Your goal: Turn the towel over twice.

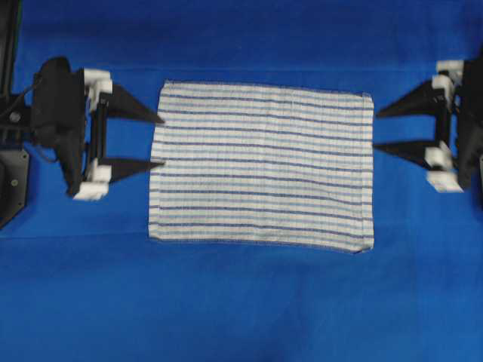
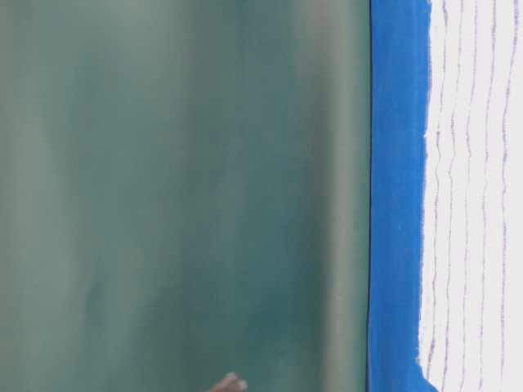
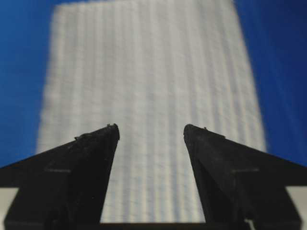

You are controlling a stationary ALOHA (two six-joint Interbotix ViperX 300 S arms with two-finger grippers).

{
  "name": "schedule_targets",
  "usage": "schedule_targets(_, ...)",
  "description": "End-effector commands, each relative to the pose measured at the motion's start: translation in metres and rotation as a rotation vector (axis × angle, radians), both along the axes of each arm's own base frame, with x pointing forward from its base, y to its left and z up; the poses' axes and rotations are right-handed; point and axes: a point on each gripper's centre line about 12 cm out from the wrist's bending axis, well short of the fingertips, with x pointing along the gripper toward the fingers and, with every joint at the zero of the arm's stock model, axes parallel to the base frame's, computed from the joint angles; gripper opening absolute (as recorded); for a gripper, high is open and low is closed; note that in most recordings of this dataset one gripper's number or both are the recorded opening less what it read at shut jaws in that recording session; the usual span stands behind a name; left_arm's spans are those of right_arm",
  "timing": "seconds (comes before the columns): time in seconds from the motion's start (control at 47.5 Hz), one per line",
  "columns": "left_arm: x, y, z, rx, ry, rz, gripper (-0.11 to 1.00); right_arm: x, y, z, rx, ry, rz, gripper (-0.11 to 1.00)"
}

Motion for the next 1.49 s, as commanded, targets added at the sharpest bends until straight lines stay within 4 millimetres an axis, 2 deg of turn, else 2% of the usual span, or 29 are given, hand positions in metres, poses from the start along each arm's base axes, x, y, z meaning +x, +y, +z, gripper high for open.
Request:
schedule_targets(0.0, 0.004, 0.017, -0.006, 0.015, 0.0, 0.056, 0.73, 0.004, -0.016, -0.008, 0.004, 0.031, -0.063, 0.62)
schedule_targets(0.273, 0.015, 0.058, -0.056, 0.066, 0.09, 0.168, 0.74, 0.012, -0.063, -0.062, 0.05, 0.163, -0.22, 0.62)
schedule_targets(0.568, 0.019, 0.095, -0.105, 0.053, 0.196, 0.268, 0.74, 0.016, -0.092, -0.111, 0.095, 0.241, -0.285, 0.62)
schedule_targets(0.757, 0.019, 0.109, -0.123, 0.047, 0.208, 0.308, 0.74, 0.016, -0.106, -0.133, 0.119, 0.262, -0.314, 0.62)
schedule_targets(0.925, 0.017, 0.119, -0.138, 0.042, 0.224, 0.338, 0.74, 0.016, -0.109, -0.147, 0.131, 0.299, -0.319, 0.62)
schedule_targets(1.199, 0.013, 0.13, -0.153, 0.025, 0.268, 0.37, 0.7, 0.017, -0.109, -0.154, 0.138, 0.322, -0.316, 0.6)
schedule_targets(1.262, 0.011, 0.132, -0.156, 0.02, 0.28, 0.379, 0.66, 0.017, -0.109, -0.154, 0.133, 0.324, -0.311, 0.56)
schedule_targets(1.325, 0.009, 0.132, -0.158, 0.015, 0.298, 0.379, 0.56, 0.015, -0.109, -0.155, 0.128, 0.331, -0.307, 0.46)
schedule_targets(1.472, 0.008, 0.131, -0.162, 0.003, 0.336, 0.375, 0.16, 0.015, -0.108, -0.155, 0.122, 0.337, -0.3, 0.05)
